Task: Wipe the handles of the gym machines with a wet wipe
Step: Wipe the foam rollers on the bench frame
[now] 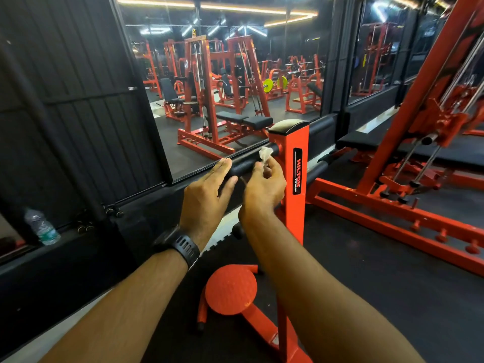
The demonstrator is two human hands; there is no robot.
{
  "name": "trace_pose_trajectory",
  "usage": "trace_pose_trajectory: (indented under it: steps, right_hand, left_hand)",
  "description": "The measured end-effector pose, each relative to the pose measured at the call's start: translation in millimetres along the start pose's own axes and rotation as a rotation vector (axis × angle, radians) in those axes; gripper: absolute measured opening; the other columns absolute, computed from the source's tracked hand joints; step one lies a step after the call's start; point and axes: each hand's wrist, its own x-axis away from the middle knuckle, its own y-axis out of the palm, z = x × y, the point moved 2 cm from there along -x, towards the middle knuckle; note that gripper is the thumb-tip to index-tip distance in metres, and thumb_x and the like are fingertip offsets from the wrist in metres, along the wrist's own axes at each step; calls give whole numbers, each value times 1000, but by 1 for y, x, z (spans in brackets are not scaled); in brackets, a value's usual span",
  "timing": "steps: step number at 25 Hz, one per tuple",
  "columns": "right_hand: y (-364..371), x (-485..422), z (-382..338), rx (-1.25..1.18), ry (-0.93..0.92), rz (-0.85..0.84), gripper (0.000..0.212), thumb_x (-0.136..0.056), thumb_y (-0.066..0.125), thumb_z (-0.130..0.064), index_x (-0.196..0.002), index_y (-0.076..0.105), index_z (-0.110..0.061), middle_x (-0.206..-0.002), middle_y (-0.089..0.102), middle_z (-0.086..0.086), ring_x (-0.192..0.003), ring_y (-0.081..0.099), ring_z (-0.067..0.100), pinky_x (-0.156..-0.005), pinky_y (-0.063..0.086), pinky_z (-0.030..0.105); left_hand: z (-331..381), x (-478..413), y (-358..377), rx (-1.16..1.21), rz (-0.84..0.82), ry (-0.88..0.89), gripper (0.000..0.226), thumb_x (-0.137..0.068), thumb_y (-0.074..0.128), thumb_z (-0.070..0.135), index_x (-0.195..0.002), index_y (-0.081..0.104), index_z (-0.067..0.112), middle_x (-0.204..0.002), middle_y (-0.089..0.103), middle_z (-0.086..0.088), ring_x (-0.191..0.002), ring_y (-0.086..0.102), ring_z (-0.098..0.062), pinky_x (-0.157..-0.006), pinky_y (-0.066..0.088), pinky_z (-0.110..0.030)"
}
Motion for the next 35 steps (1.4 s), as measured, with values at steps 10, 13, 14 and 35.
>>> trace_pose_trajectory:
  steps: [10, 13, 14, 35]
  right_hand:
    - [-15, -42, -19, 643, -759, -371, 33, -96, 49, 0, -120, 68, -11, -123, 64, 4, -111, 56, 9, -93, 31, 2]
    - [-27, -58, -25, 855, -886, -366, 31, -100, 50, -11, -129, 58, -16, -123, 57, 2, -109, 52, 10, -100, 38, 16]
    - [-30, -61, -28, 860, -849, -345, 26, -101, 52, -17, -126, 58, -19, -119, 56, 0, -105, 53, 11, -99, 46, 28]
    - [-23, -55, -44, 1018, -1304, -663, 43, -89, 62, 3, -131, 60, -5, -128, 60, 16, -118, 58, 30, -100, 52, 45]
  left_hand:
    - [-1, 1, 1, 17, 0, -6, 43, -93, 71, 16, -133, 62, 4, -132, 64, -13, -122, 62, -19, -101, 51, -27]
    - [-1, 0, 2, 21, 12, -1, 42, -93, 72, 16, -132, 62, 3, -131, 65, -13, -121, 63, -19, -101, 48, -22]
    - [-1, 0, 3, 19, 18, 2, 42, -93, 71, 16, -132, 62, 3, -131, 65, -13, -121, 63, -19, -101, 47, -21]
    - [-1, 4, 7, 41, -5, -22, 46, -96, 68, 16, -139, 57, 5, -138, 59, -13, -126, 58, -20, -105, 42, -19]
